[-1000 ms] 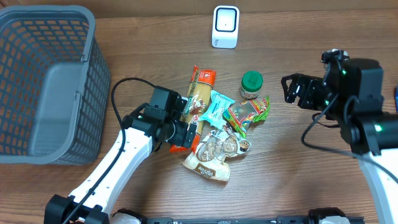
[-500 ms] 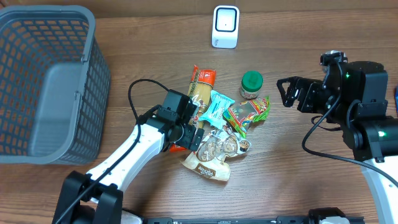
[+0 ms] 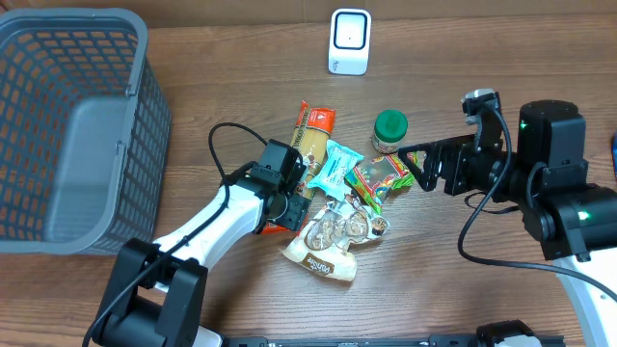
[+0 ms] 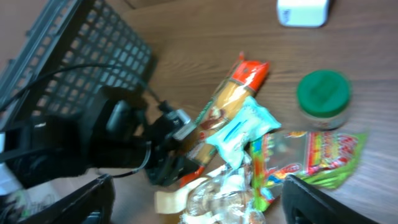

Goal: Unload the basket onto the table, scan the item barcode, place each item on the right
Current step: 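Grasp the orange end of the spaghetti pack with the left gripper, then lift the spaghetti pack and grasp its other end with the right gripper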

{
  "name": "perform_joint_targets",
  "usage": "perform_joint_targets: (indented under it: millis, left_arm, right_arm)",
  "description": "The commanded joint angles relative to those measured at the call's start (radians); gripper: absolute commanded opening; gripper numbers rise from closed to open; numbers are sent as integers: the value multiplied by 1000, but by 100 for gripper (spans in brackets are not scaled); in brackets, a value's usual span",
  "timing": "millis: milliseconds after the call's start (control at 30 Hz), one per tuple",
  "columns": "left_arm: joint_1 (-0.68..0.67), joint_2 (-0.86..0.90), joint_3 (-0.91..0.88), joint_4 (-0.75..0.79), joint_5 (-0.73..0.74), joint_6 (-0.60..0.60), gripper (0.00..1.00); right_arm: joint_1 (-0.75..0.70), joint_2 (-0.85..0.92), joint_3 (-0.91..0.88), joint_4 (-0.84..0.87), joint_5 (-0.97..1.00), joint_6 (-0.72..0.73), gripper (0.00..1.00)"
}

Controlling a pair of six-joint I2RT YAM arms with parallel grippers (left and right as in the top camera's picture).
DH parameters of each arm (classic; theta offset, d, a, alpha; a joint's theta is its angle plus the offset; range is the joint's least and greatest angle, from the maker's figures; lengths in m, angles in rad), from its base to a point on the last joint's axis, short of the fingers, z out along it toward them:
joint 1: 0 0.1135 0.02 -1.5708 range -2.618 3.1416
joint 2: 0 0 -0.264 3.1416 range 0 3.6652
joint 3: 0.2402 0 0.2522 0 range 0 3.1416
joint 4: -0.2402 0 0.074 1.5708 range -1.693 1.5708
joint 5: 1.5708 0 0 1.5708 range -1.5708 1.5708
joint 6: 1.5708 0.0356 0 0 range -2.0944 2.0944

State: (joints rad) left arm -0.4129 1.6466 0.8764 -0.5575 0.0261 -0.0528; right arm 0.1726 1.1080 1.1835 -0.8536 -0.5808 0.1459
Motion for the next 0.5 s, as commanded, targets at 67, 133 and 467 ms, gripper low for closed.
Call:
perform_joint_targets:
  millis: [67,133,467]
  left_arm:
    - [-2,13,-5,21,-6,-31,46]
    - [0,13,1,21,0,-34,44]
    - [24,-24,64,-24,110,-34,11]
  right_arm:
    - [17,-17,0,3,-49,-24,75]
    - [17,-17,0,1,-49,-24,75]
    - [18,6,-2,-81,-50,-58,74]
